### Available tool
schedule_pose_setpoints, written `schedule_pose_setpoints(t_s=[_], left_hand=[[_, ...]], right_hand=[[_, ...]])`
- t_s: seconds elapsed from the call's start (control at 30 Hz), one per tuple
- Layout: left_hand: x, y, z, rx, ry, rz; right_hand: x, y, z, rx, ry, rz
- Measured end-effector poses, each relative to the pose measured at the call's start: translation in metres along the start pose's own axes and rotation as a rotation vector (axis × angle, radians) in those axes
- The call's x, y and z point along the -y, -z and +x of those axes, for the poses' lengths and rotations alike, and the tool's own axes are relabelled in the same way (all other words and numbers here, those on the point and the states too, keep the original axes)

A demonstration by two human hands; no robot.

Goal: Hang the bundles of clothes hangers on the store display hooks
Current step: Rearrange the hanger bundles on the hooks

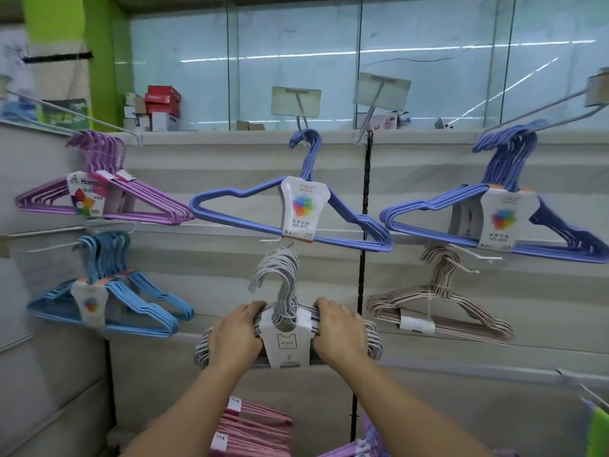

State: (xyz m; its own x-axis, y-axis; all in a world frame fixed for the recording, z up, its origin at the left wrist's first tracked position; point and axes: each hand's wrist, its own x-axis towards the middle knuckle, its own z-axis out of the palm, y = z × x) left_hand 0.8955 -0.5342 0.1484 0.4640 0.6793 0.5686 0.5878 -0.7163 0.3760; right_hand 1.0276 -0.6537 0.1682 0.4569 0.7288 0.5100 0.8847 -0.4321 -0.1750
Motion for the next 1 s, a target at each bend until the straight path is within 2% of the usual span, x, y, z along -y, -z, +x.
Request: schedule_pose_setpoints(t_s=[0.17,0.5,0.7,0.83,1.0], left_hand=[[-0.026,0.012,-0.027,0.031,-0.057,0.041],[-0.144,0.034,-0.020,0.046,-0.270,-0.013],[-0.210,0.025,-0.025,0.156,-0.447,0.006],[-0.250,-0.002,-0.035,0.128,-0.370,0.027],[-0.303,-0.039,-0.047,0.044,-0.338,-0.036]], right_hand=[[-0.015,0.014,-0.037,-0.028,-0.060,0.040],[-0.080,0.110,-0.070,-0.260,-0.332,-0.101],[-0.134,0.152,-0.095,-0.232,-0.456,-0.084],[-0.172,0.168,-0.107,-0.147,-0.439,-0.106],[-0.231,0.181,-0.118,-0.148,-0.427,-0.142]])
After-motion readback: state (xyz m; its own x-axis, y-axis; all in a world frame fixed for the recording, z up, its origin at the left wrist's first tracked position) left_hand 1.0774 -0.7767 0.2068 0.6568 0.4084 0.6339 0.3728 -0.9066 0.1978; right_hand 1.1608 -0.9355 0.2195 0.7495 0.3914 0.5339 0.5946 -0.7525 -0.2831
